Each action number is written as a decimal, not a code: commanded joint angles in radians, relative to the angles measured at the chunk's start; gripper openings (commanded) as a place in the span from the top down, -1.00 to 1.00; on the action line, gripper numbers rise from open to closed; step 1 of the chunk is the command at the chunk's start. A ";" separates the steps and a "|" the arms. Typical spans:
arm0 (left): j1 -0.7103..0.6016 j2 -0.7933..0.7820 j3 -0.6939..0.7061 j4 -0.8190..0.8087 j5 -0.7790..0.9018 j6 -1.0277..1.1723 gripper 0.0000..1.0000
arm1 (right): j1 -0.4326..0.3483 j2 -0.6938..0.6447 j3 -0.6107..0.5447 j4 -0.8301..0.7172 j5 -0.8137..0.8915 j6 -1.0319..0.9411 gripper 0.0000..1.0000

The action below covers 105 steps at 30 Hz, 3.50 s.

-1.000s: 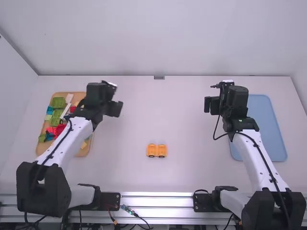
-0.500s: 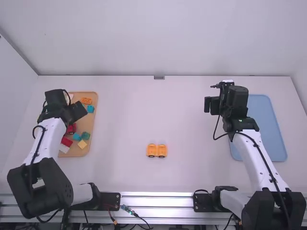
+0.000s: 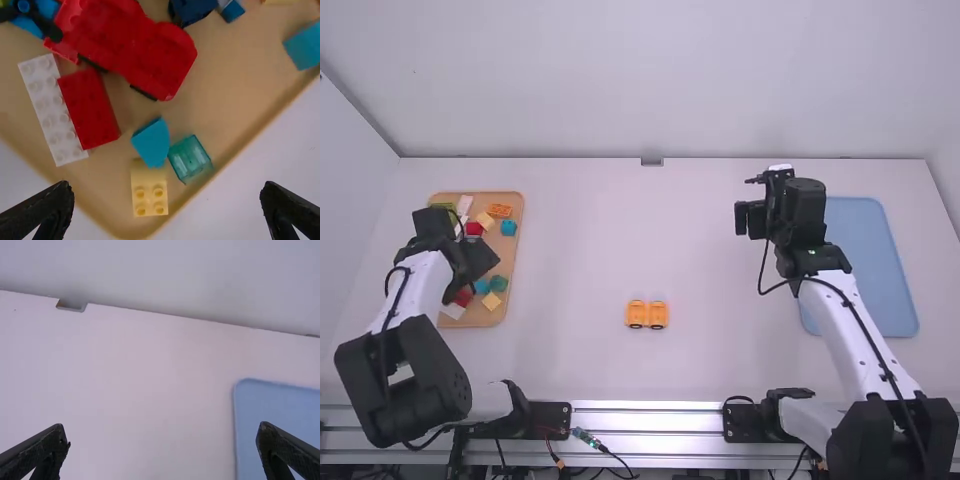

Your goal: Assemble lego blocks to make yellow taxi

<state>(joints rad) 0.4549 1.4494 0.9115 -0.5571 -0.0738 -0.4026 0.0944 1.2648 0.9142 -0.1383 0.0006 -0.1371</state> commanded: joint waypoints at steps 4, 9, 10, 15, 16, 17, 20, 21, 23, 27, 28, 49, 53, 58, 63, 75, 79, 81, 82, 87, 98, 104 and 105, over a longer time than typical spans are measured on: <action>-0.002 0.002 -0.074 -0.002 0.002 -0.075 -0.98 | 0.011 0.000 0.016 0.002 0.004 -0.025 -0.98; 0.011 0.002 -0.131 0.050 0.003 -0.073 -0.89 | 0.011 0.000 0.016 0.002 0.004 -0.024 -0.98; 0.010 0.003 -0.143 0.055 0.002 -0.072 -0.79 | 0.011 0.000 0.016 0.003 0.005 -0.025 -0.98; 0.008 0.003 -0.196 0.121 0.003 -0.072 -0.41 | 0.012 0.000 0.016 0.008 0.003 -0.024 -0.98; 0.006 0.003 -0.203 0.129 0.004 -0.072 -0.41 | 0.011 0.000 0.016 0.008 0.000 -0.025 -0.98; 0.003 0.003 -0.217 0.146 0.003 -0.072 -0.45 | 0.011 0.000 0.016 0.007 0.001 -0.024 -0.98; 0.004 0.003 -0.239 0.176 0.002 -0.072 -0.46 | 0.011 0.000 0.016 0.007 0.001 -0.024 -0.98; 0.006 0.003 -0.250 0.194 0.003 -0.072 -0.47 | 0.011 0.000 0.016 0.006 0.000 -0.024 -0.98; 0.011 0.004 -0.269 0.228 0.003 -0.072 -0.47 | 0.011 0.000 0.016 0.005 0.000 -0.023 -0.98; 0.010 0.004 -0.296 0.279 0.006 -0.072 -0.46 | 0.011 0.000 0.016 0.002 0.000 -0.018 -0.98; 0.009 0.004 -0.302 0.284 0.005 -0.072 -0.43 | 0.011 0.000 0.016 0.003 0.000 -0.017 -0.98; 0.009 0.164 -0.276 0.348 0.011 -0.047 0.13 | 0.011 0.000 0.016 0.003 0.000 -0.018 -0.98; 0.009 0.164 -0.243 0.271 0.010 -0.081 0.08 | 0.011 0.000 0.016 0.003 0.000 -0.018 -0.98; 0.009 0.164 -0.221 0.238 0.010 -0.080 -0.04 | 0.011 0.000 0.016 0.003 0.000 -0.018 -0.98; 0.009 0.164 -0.219 0.240 0.014 -0.089 0.11 | 0.011 0.000 0.016 0.003 0.000 -0.018 -0.98; 0.009 0.164 -0.219 0.241 0.012 -0.106 0.72 | 0.011 0.000 0.016 0.002 0.000 -0.017 -0.98; 0.010 0.159 -0.206 0.255 0.007 -0.106 0.78 | 0.011 0.000 0.016 0.003 0.000 -0.018 -0.98; 0.009 0.146 -0.188 0.238 0.014 -0.107 0.96 | 0.011 0.000 0.016 0.002 0.000 -0.018 -0.98; 0.009 0.139 -0.179 0.226 0.014 -0.113 0.95 | 0.011 0.000 0.016 0.002 0.000 -0.017 -0.98; -0.005 0.062 -0.106 0.092 0.012 -0.245 0.96 | 0.011 0.000 0.016 0.001 0.000 -0.017 -0.98; -0.166 -0.087 -0.103 0.011 0.187 -0.586 0.96 | 0.011 0.000 0.016 0.000 -0.003 -0.017 -0.98; -0.364 -0.087 -0.103 0.030 0.174 -0.670 0.96 | 0.011 0.000 0.016 -0.001 -0.003 -0.017 -0.98; -0.407 -0.087 -0.103 0.035 0.147 -0.730 0.96 | 0.011 0.000 0.016 -0.001 -0.003 -0.017 -0.98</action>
<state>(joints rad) 0.1154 1.3743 0.8097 -0.5224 0.0956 -1.0164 0.1055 1.2648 0.9146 -0.1383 -0.0006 -0.1585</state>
